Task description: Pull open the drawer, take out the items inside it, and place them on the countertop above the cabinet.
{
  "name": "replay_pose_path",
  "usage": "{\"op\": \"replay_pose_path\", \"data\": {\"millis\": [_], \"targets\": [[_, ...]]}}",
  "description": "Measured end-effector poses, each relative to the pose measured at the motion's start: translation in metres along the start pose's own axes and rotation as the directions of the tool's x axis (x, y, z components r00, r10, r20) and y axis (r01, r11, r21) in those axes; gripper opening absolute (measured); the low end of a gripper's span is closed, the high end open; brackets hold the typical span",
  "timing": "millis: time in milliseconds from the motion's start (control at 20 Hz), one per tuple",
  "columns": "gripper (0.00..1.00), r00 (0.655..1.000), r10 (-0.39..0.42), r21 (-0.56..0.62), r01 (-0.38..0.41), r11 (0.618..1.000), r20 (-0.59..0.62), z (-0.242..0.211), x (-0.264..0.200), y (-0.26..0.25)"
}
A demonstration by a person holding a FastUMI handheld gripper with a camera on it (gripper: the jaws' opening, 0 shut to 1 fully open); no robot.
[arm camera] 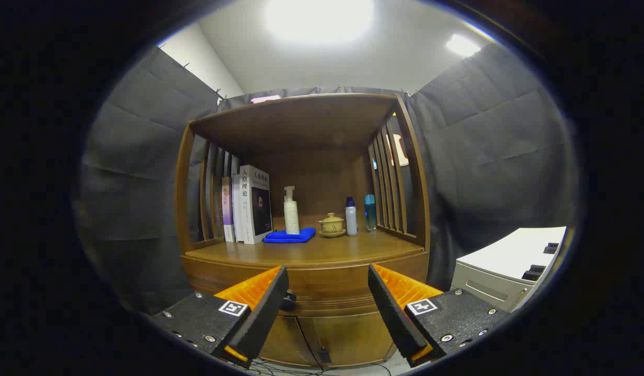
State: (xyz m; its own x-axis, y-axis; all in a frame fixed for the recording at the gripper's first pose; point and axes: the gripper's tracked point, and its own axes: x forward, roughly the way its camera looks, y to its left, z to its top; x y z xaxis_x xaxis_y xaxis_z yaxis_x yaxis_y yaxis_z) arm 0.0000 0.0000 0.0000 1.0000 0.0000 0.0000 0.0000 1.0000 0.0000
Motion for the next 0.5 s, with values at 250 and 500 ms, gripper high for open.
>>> {"op": "replay_pose_path", "data": {"millis": [250,500], "targets": [[0.95,1.000,0.009,-0.015,-0.009,1.000,-0.012,-0.0041,0.0002,0.0044],[0.95,1.000,0.008,-0.016,-0.009,1.000,-0.019,-0.0064,-0.0005,0.0025]]}}
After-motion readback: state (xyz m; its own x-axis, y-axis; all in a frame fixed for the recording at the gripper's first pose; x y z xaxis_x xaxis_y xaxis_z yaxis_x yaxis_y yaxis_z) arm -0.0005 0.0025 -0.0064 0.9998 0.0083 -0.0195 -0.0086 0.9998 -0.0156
